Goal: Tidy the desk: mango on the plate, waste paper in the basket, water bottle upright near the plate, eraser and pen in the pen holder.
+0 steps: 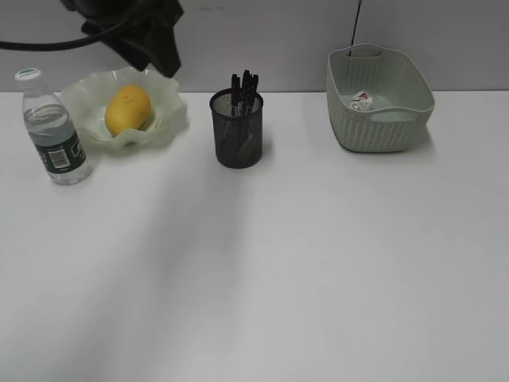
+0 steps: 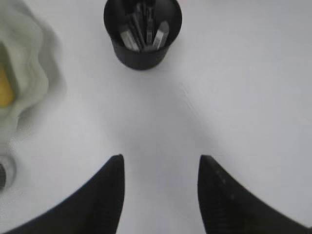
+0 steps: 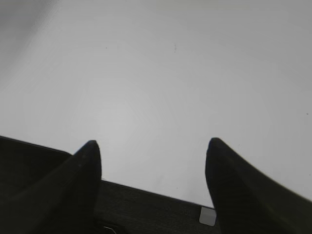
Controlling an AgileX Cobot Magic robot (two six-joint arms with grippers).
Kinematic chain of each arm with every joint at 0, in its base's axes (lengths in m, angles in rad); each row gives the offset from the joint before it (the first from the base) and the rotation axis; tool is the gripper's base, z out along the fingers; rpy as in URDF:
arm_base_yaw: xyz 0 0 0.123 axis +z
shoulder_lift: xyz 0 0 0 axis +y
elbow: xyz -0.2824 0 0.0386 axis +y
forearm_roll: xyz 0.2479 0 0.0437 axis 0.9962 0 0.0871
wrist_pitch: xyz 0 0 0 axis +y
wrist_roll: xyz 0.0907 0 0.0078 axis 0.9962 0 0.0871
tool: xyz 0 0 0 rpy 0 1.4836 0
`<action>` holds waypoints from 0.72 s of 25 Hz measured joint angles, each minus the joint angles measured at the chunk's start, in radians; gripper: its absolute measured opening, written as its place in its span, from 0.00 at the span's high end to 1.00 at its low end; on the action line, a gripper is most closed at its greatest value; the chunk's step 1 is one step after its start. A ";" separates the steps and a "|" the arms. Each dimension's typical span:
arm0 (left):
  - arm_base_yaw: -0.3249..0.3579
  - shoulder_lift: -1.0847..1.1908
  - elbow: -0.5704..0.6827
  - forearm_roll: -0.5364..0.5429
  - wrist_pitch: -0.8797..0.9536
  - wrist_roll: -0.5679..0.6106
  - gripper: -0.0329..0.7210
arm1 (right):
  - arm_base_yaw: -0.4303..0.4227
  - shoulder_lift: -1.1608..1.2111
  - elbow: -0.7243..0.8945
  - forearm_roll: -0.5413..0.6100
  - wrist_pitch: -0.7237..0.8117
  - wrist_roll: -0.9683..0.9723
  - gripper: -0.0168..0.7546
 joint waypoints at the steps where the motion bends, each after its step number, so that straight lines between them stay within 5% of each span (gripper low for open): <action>1: 0.000 -0.042 0.059 0.009 0.000 -0.002 0.46 | 0.000 0.000 0.000 0.000 0.000 0.000 0.29; 18: 0.000 -0.948 0.819 0.129 0.005 -0.146 0.29 | 0.000 0.000 0.000 0.000 0.000 0.000 0.29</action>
